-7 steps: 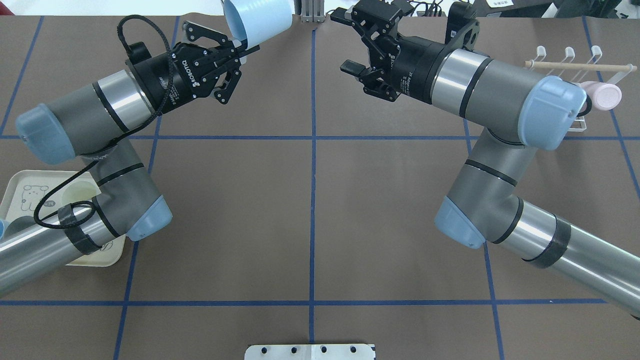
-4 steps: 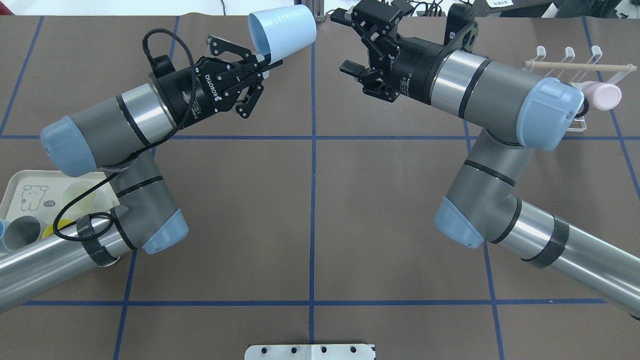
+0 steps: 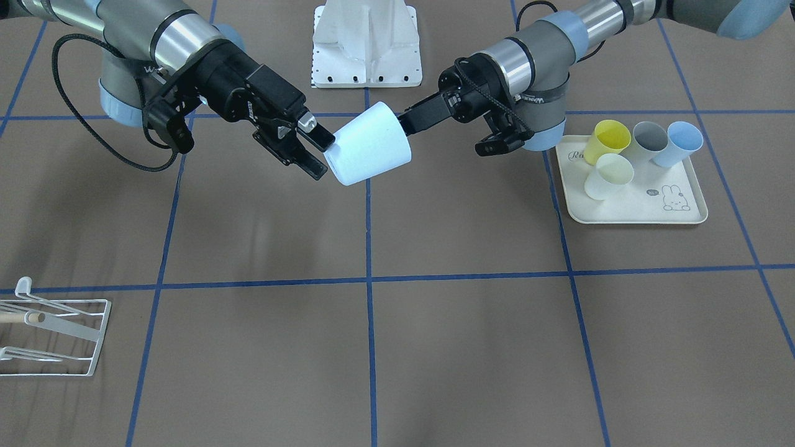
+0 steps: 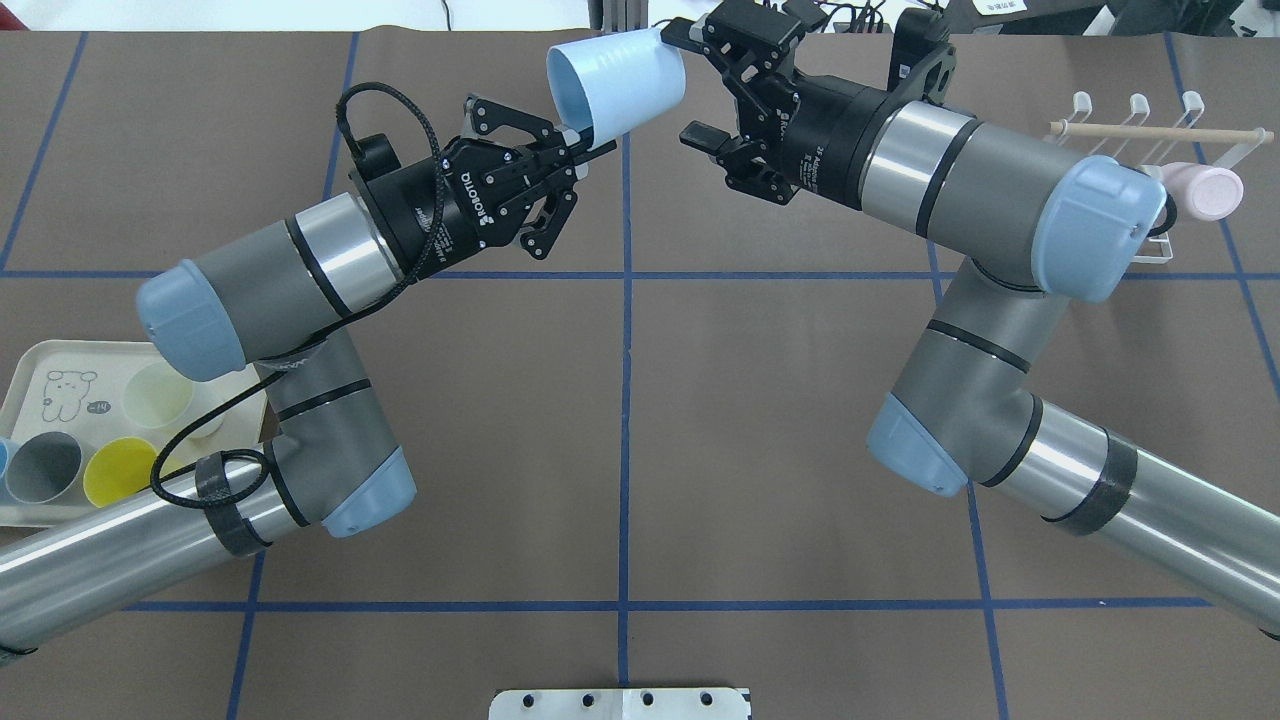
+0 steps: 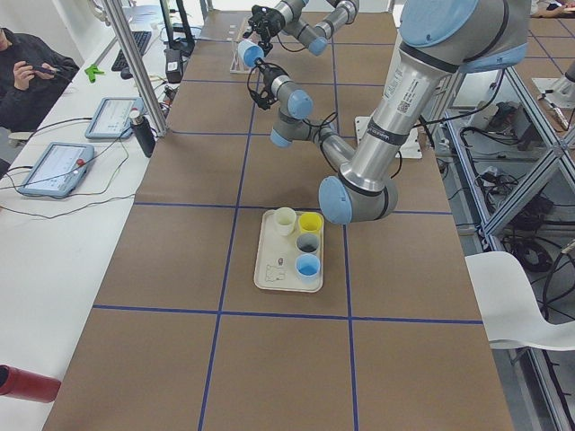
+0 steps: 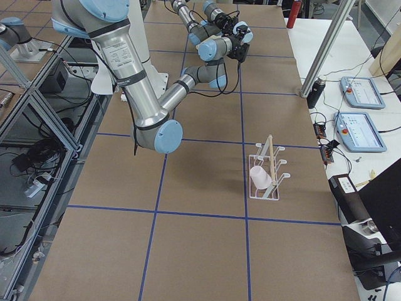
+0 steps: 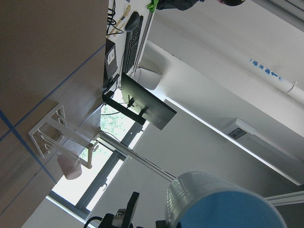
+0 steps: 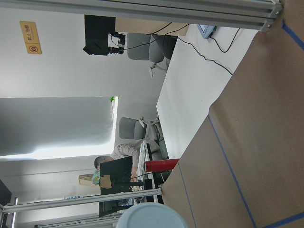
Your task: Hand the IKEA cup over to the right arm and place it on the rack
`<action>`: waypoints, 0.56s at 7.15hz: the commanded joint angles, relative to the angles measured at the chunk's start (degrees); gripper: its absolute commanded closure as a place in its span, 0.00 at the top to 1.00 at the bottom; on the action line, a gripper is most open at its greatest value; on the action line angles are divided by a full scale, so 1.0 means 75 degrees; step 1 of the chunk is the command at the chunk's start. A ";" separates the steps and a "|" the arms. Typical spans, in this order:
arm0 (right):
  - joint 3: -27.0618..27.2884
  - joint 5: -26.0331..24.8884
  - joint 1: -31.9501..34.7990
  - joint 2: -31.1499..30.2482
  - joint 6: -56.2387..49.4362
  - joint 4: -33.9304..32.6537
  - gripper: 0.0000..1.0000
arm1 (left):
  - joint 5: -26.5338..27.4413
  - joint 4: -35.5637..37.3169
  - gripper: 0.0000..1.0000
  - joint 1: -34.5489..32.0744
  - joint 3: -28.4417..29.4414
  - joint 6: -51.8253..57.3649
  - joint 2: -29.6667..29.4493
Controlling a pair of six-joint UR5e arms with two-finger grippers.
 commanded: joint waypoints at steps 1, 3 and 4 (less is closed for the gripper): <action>-0.0001 0.0009 0.0000 0.0000 0.0000 0.0000 1.00 | 0.0185 0.0032 0.00 0.0154 0.0093 -0.0016 -0.0077; -0.0001 0.0009 0.0000 0.0000 0.0000 0.0012 1.00 | 0.0409 0.0032 0.00 0.0307 0.0129 -0.0016 -0.0205; -0.0001 0.0009 0.0000 0.0000 0.0000 0.0012 1.00 | 0.0433 0.0044 0.00 0.0307 0.0141 -0.0028 -0.0310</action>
